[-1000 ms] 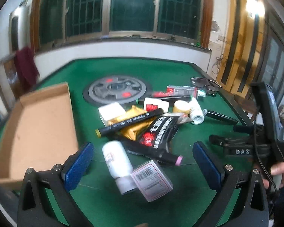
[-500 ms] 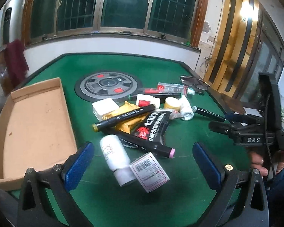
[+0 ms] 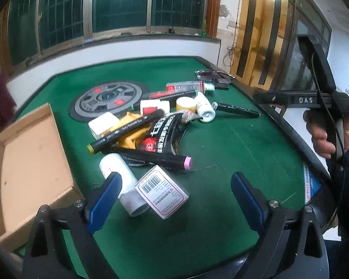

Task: Organize objects
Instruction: 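Reach the right tool to the long black marker and close on it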

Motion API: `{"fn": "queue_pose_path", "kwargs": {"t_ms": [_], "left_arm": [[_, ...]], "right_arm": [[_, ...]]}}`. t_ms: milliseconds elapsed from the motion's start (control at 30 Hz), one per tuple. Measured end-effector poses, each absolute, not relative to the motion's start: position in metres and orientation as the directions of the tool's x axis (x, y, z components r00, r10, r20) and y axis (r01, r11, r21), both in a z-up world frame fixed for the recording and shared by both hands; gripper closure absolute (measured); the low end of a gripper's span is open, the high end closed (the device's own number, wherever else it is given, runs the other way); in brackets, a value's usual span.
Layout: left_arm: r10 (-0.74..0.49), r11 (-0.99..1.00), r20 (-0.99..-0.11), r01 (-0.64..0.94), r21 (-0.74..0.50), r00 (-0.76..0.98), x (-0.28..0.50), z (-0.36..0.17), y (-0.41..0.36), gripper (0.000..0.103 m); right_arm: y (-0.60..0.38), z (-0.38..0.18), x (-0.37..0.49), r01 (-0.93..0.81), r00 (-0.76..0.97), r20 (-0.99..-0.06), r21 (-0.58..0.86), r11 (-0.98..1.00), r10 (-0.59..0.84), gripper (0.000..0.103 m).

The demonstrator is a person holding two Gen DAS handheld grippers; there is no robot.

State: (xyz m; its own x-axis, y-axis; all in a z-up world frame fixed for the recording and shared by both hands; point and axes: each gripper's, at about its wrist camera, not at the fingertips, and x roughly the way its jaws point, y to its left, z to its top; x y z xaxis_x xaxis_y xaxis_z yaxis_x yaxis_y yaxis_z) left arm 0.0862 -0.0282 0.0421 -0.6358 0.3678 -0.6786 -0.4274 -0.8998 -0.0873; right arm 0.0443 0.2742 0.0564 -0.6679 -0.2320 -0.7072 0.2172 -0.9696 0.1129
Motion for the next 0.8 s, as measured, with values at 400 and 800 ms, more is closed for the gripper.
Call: {"fn": "queue_pose_path", "kwargs": {"t_ms": [400, 800], "left_arm": [[0.334, -0.925, -0.707, -0.362, -0.118, -0.624, 0.096, 0.043, -0.039, 0.018], [0.363, -0.921, -0.723, -0.343, -0.183, -0.588, 0.094, 0.039, -0.048, 0.018]], "right_arm": [[0.246, 0.022, 0.002, 0.528, -0.535, -0.808, -0.094, -0.844, -0.245, 0.066], [0.261, 0.003, 0.011, 0.393, -0.443, -0.87, 0.027, -0.919, -0.215, 0.091]]}}
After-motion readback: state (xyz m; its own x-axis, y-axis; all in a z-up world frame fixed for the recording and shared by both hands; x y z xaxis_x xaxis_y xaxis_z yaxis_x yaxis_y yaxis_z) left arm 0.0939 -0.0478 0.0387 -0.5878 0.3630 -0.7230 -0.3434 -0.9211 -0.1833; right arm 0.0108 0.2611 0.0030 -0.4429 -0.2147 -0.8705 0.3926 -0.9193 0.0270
